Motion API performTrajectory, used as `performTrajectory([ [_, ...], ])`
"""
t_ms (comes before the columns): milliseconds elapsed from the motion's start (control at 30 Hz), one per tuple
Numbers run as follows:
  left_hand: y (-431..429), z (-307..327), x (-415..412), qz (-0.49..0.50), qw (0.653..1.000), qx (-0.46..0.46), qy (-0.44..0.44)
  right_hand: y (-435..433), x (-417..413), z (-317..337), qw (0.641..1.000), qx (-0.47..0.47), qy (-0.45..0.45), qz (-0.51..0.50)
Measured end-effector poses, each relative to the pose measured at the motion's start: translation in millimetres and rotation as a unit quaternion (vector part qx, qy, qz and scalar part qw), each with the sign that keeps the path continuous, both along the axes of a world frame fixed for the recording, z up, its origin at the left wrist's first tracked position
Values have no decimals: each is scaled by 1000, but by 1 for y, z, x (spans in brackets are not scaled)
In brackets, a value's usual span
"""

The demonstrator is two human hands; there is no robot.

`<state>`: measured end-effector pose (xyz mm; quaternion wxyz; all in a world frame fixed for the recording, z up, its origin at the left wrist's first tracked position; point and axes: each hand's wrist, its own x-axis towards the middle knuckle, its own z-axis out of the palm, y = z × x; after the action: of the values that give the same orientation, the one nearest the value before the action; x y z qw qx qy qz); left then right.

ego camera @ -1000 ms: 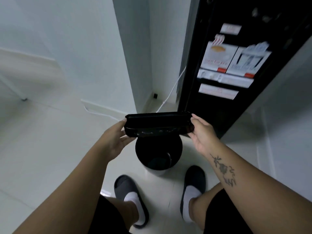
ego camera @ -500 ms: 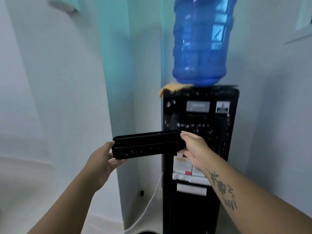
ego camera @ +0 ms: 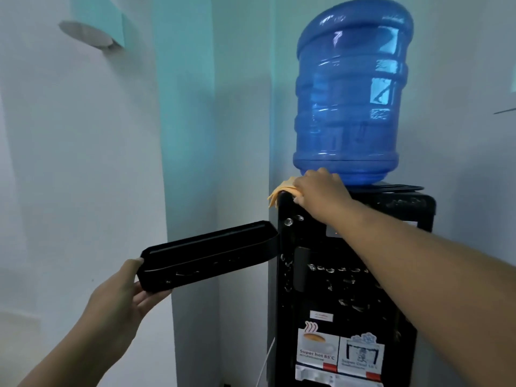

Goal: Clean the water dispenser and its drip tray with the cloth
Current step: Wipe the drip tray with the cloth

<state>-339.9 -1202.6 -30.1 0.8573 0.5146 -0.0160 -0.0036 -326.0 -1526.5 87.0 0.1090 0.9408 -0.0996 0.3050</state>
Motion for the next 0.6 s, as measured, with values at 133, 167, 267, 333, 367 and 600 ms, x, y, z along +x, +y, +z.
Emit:
performTrajectory([
  [133,2,-7,23,-4,1000,5,6,-6,25,7,997,78,20,6],
  [167,2,-9,26,-6,1000,5,8,-6,27,8,997,80,17,14],
  [267,-2,-13,33,-14,1000,5,14,-4,33,17,997,70,12,12],
  [333,-4,-15,33,-25,1000,10,15,2,37,25,997,71,4,13],
  [367,-5,-16,31,-30,999,17,13,7,37,29,996,81,-13,19],
  [600,-8,-5,8,-63,996,55,12,83,33,50,975,186,-51,114],
])
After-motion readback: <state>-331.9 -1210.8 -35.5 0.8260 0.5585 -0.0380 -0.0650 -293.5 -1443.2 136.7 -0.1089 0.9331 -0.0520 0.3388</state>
